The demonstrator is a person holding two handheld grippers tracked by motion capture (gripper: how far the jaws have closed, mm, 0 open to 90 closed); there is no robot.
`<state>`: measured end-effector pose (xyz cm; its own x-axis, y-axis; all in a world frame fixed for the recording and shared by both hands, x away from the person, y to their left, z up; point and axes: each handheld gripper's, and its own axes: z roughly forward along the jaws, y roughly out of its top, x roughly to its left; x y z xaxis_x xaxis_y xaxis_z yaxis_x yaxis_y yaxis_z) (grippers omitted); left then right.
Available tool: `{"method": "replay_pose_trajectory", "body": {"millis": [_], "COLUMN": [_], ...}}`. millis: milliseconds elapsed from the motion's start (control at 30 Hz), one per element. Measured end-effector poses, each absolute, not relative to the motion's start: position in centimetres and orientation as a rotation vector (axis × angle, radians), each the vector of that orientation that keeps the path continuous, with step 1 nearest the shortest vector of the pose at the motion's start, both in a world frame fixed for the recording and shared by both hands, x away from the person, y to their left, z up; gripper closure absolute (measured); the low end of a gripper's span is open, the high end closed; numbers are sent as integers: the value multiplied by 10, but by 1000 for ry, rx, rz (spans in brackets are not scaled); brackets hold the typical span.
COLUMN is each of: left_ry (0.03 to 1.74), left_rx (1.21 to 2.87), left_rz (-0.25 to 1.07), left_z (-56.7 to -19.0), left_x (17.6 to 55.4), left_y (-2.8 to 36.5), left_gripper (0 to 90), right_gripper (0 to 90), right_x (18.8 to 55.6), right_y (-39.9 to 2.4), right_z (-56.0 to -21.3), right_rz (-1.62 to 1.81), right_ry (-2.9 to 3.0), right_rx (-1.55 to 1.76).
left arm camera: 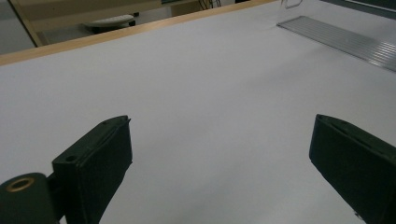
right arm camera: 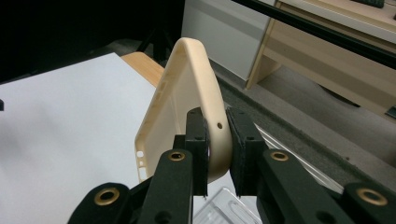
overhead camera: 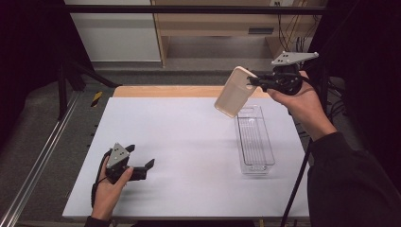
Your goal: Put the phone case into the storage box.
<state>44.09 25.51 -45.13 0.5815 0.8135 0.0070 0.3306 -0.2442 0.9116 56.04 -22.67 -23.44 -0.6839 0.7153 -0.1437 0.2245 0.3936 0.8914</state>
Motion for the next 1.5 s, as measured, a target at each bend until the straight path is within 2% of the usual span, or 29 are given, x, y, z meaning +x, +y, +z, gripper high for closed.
{"method": "replay_pose_trajectory", "body": {"millis": [133, 667, 833, 1500], "left_ry": [933, 998, 986, 1010], "left_rx": [1851, 1783, 1784, 1786], "left_rz": [622, 624, 667, 658], "left_z": [-456, -459, -455, -463], "left_x": [441, 436, 435, 434], "left_y": [260, 276, 279, 287], "left_gripper": [56, 56, 61, 61], "right_gripper": [794, 794, 794, 793], "right_x": [560, 569, 570, 586], "right_y": [-239, -273, -278, -283], "right_z": [-232, -248, -254, -284], "right_rz": [1232, 1176, 1155, 1025], "right_ry": [2128, 2104, 2096, 2154], "right_rx": [820, 898, 915, 966]}}
